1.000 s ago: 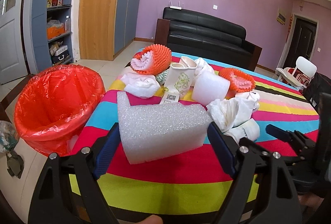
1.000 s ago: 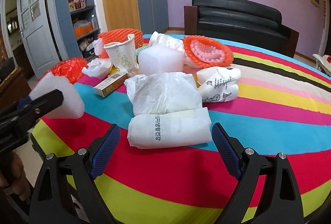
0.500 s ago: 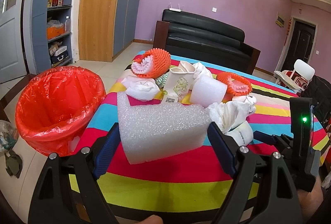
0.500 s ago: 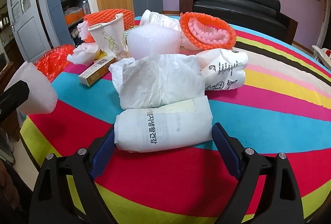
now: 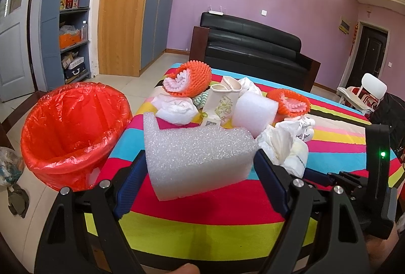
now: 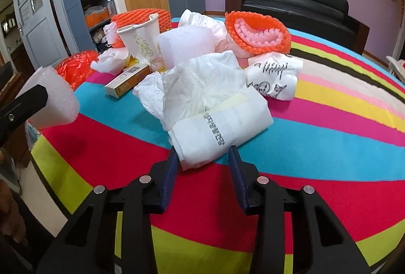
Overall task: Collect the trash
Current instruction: 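Close the right tool on the white rolled paper package and lift it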
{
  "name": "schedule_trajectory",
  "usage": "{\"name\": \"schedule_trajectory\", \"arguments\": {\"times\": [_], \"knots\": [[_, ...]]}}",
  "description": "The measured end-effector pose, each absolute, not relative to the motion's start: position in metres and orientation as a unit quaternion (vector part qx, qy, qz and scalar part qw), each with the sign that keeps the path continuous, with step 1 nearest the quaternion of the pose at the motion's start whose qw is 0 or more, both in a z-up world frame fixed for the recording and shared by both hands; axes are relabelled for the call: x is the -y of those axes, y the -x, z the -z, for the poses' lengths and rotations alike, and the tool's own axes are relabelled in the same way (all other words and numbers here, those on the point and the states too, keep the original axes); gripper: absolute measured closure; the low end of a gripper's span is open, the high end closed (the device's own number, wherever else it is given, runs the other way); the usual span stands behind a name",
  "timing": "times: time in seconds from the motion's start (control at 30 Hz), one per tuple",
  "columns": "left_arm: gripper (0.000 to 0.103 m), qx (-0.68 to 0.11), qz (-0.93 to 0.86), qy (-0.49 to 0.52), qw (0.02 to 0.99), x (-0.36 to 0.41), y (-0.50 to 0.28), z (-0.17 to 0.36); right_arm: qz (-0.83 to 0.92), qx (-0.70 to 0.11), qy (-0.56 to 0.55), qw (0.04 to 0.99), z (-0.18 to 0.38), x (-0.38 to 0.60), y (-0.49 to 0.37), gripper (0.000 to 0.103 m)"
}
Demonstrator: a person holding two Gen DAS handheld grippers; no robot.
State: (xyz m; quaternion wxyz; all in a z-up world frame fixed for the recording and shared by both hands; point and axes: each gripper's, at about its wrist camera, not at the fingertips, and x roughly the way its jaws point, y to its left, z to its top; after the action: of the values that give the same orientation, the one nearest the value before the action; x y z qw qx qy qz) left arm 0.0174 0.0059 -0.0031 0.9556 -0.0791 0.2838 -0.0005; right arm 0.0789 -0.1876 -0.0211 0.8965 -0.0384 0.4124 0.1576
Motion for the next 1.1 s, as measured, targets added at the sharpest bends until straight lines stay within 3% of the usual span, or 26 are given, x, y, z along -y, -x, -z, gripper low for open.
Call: {"name": "schedule_trajectory", "arguments": {"times": [0.07,0.1,0.13,0.4,1.1], "knots": [[0.022,-0.283,0.002,0.079,0.956,-0.005,-0.017,0.002,-0.159,-0.407,0.029,0.899,0.018,0.191,-0.074,0.055],[0.022,-0.283,0.002,0.079,0.956,-0.006,-0.018,0.002,-0.157,-0.400,0.027,0.902,0.016,0.192,-0.072,0.036],[0.022,-0.284,0.002,0.080,0.956,-0.006,-0.018,0.002,-0.155,-0.394,0.023,0.906,0.014,0.195,-0.071,0.024],[0.022,-0.284,0.003,0.083,0.955,-0.007,-0.019,0.001,-0.101,-0.384,-0.019,0.918,0.003,0.206,-0.089,0.023],[0.022,-0.279,-0.001,0.095,0.956,-0.014,-0.018,-0.001,-0.060,-0.420,0.010,0.905,0.022,0.203,-0.103,0.025]]}}
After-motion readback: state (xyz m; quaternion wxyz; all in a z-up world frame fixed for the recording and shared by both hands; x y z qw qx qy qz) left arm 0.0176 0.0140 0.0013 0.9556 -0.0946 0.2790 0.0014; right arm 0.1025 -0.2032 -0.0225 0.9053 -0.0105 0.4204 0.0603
